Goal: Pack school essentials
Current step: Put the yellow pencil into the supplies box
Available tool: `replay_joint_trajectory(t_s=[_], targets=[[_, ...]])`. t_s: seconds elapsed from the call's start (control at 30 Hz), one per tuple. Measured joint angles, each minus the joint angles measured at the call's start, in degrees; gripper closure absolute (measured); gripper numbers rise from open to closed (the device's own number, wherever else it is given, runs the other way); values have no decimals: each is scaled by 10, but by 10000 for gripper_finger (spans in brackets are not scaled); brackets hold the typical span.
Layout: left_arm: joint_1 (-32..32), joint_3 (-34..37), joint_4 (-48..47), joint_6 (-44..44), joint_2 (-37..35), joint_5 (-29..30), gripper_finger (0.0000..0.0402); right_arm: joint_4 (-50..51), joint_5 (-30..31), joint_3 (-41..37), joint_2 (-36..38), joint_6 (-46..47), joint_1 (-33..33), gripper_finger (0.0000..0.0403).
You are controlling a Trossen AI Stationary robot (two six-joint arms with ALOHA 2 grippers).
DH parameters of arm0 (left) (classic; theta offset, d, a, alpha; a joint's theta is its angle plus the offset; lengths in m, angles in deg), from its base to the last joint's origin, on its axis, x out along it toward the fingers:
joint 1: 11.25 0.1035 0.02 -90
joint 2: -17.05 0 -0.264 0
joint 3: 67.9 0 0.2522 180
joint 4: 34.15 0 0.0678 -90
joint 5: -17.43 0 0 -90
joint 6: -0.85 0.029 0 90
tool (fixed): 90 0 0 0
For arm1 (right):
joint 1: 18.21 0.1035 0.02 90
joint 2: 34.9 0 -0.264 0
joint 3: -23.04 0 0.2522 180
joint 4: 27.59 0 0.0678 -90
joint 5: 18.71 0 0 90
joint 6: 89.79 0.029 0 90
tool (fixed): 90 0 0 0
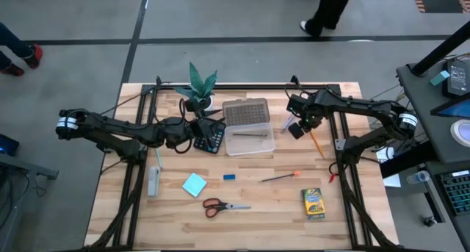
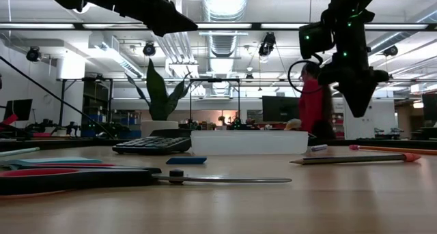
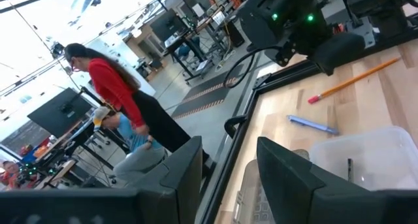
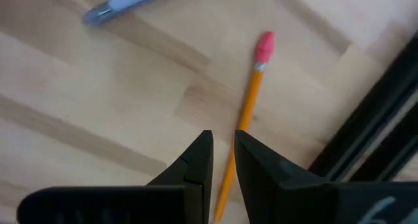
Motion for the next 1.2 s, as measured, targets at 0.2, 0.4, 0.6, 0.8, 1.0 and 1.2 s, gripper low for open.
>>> replay_joint_trajectory(t_s=[0.2,0.4,0.6,0.8,1.0,1.2], targets=[[0,12,-2,1,-3,0,272,27,-33,-1,0,-1,-3,325],[0,26,1,10,-24,13,272,44,-33,-10,0,6,-2,257],[0,30,-1,10,-35,13,272,40,-52,-35,2,4,-11,202],[0,30,-1,10,-34,13,272,13,-53,-73,3,7,-16,178],[0,30,-1,10,-34,13,272,-78,-22,-93,3,4,-17,180],[0,30,-1,10,-34,13,272,-129,37,-94,3,1,-31,193]])
